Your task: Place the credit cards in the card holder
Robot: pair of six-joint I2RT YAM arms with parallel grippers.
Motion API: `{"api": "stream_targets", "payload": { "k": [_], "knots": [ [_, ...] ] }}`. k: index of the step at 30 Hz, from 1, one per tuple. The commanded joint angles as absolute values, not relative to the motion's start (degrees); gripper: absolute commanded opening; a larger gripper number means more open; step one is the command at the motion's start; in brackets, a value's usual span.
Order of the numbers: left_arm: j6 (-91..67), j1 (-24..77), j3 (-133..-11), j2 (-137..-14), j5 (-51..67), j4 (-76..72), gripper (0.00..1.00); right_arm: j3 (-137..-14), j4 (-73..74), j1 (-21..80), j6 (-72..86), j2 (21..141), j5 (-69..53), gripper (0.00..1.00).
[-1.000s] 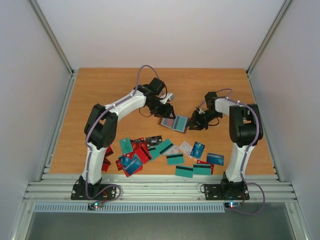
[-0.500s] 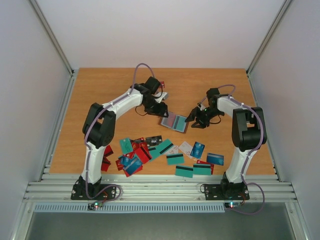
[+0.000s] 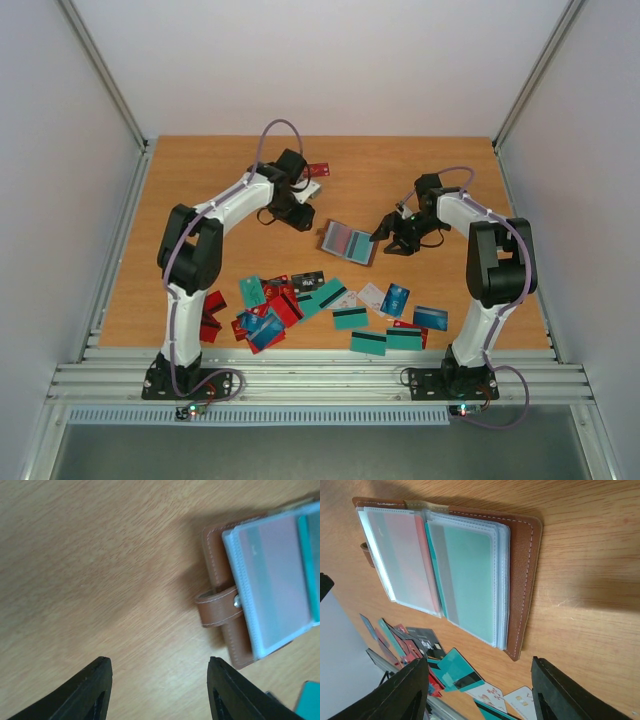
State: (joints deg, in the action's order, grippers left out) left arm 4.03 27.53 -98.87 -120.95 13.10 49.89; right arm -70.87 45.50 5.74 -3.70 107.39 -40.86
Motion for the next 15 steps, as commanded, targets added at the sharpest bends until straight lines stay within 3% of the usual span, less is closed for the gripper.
{"api": "stream_targets", "payload": {
  "k": [1, 15],
  "knots": [
    [15.61, 27.59, -99.58, -120.05, 7.69, 51.89, 0.54, -70.43, 45.88, 5.98, -3.71, 105.97, -41.89, 0.58],
    [22.53, 29.66, -108.58, -128.78, 18.5, 56.25, 0.59, -71.58, 47.51, 5.72, -4.79, 108.03, -42.89, 0.59]
  ]
}}
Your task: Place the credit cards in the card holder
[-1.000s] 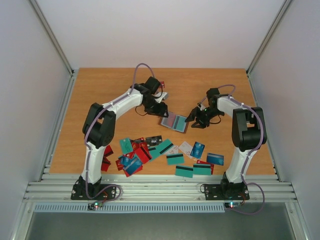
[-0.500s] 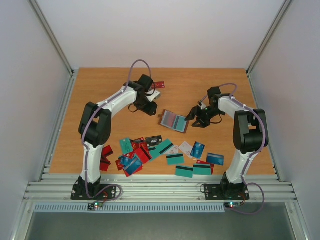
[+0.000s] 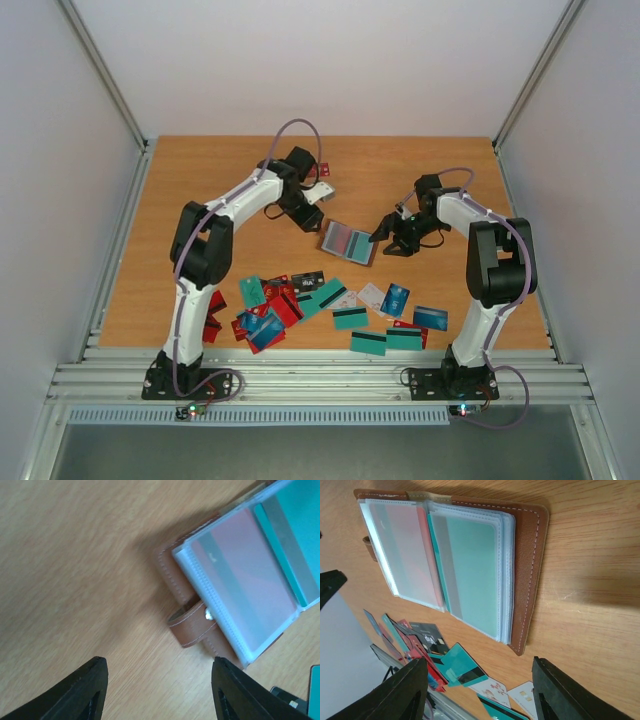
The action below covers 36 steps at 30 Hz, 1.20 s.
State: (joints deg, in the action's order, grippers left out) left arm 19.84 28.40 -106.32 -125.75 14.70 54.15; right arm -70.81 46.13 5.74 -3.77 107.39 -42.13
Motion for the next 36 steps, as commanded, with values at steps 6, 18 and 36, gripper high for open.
{"api": "stream_targets", "payload": {
  "k": [6, 18, 36],
  "knots": [
    [23.0, 30.85, -111.38, -133.01, 16.93, 56.4, 0.58, -71.3, 48.24, 5.58, -5.14, 108.07, -43.07, 0.59],
    [21.74, 31.68, -112.42, -135.96, 20.03, 54.67, 0.31, -71.19, 49.03, 5.58, -5.62, 107.83, -42.8, 0.58],
    [-2.76, 33.05, -95.41, -122.57, 28.25, 45.57, 0.05, -70.13, 49.66, 2.59, -4.5, 105.51, -35.49, 0.6]
  ]
}}
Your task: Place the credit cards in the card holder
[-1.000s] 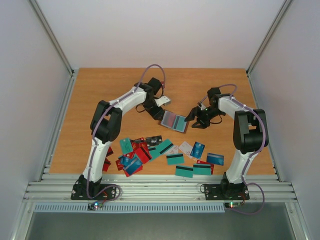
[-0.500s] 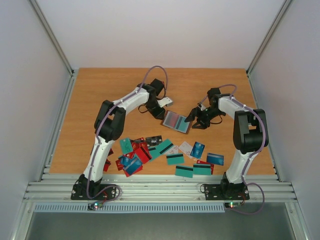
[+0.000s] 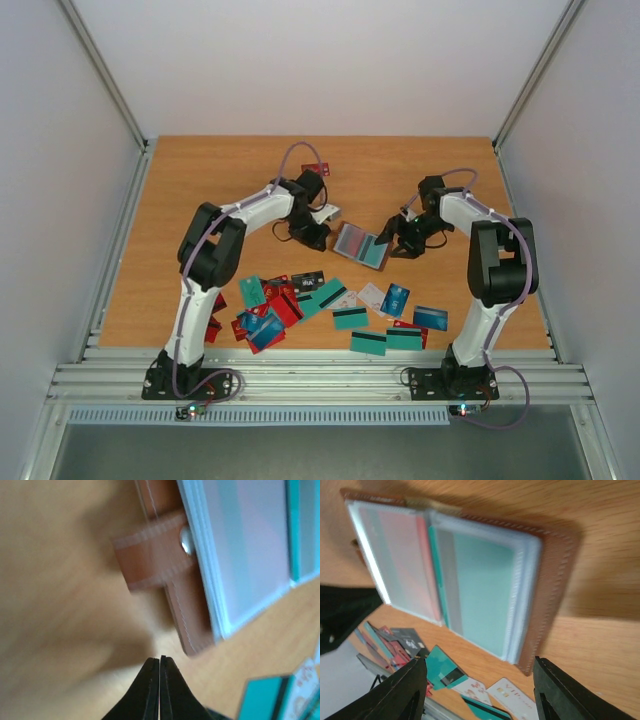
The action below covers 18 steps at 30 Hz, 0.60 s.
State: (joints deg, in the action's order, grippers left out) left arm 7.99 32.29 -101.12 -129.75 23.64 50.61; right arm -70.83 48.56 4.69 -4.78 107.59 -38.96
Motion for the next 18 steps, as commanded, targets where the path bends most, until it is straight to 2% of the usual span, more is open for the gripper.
{"api": "stream_targets", "payload": {
  "k": [1, 4, 12, 18],
  "knots": [
    [-4.42, 33.29, -94.19, -121.23, 29.13, 45.02, 0.07, -70.01, 49.58, 2.21, -4.22, 105.4, -34.99, 0.6],
    [-4.22, 33.45, -93.74, -119.69, 25.7, 45.52, 0.14, -69.86, 49.02, 2.02, -2.88, 105.13, -35.29, 0.6],
    [-3.59, 32.87, -104.22, -127.88, 18.75, 50.56, 0.14, -64.74, 45.28, 2.01, -0.75, 103.1, -39.16, 0.59],
    [-3.67, 35.42, -106.09, -131.25, 15.42, 52.23, 0.14, -62.19, 45.04, 1.98, -0.79, 101.1, -38.72, 0.59]
  ]
}}
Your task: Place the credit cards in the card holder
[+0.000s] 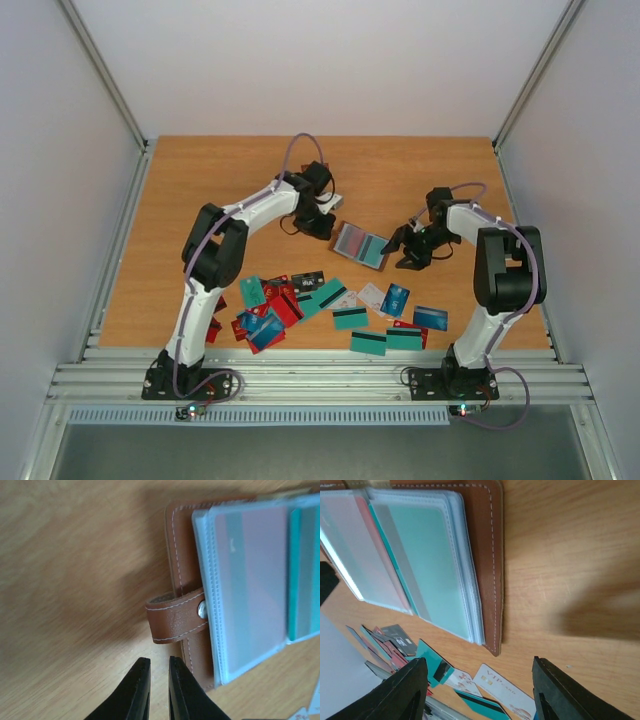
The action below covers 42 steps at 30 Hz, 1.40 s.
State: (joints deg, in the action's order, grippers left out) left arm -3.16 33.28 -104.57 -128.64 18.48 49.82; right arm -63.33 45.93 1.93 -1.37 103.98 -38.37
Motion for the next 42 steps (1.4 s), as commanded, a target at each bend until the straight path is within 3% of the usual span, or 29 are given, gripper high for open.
{"api": "stream_targets", "payload": {
  "k": [1, 9, 14, 17, 20, 25, 33, 42],
  "knots": [
    [-3.73, 35.87, -105.9, -131.55, 15.51, 52.1, 0.14, -61.84, 45.01, 2.02, -0.79, 100.8, -38.68, 0.59],
    [-5.19, 40.04, -103.02, -129.81, 15.95, 50.96, 0.13, -59.71, 44.77, 2.0, -1.12, 99.25, -38.03, 0.58],
    [-4.94, 42.1, -100.21, -126.4, 25.9, 47.45, 0.17, -60.03, 45.78, 1.99, -1.79, 98.8, -36.78, 0.59],
    [-3.37, 42.1, -99.59, -124.23, 23.15, 48.08, 0.19, -61.44, 46.9, 1.93, -2.49, 98.79, -35.87, 0.59],
    [-0.33, 41.78, -99.39, -122.31, 18.4, 50.09, 0.24, -62.9, 47.79, 1.85, -2.93, 98.79, -35.43, 0.59],
    [8.55, 41.62, -97.96, -120.62, 16.15, 49.36, 0.42, -63.99, 49.13, 1.68, -3.97, 98.96, -35.33, 0.59],
    [14.92, 41.51, -105.88, -127.77, 15.28, 51.17, 0.53, -63.34, 50.7, 1.71, -5.08, 97.82, -35.94, 0.59],
    [16.53, 41.46, -112.51, -133.82, 14.47, 53.9, 0.51, -61.45, 50.82, 1.73, -5.36, 96.86, -36.2, 0.59]
  ]
}}
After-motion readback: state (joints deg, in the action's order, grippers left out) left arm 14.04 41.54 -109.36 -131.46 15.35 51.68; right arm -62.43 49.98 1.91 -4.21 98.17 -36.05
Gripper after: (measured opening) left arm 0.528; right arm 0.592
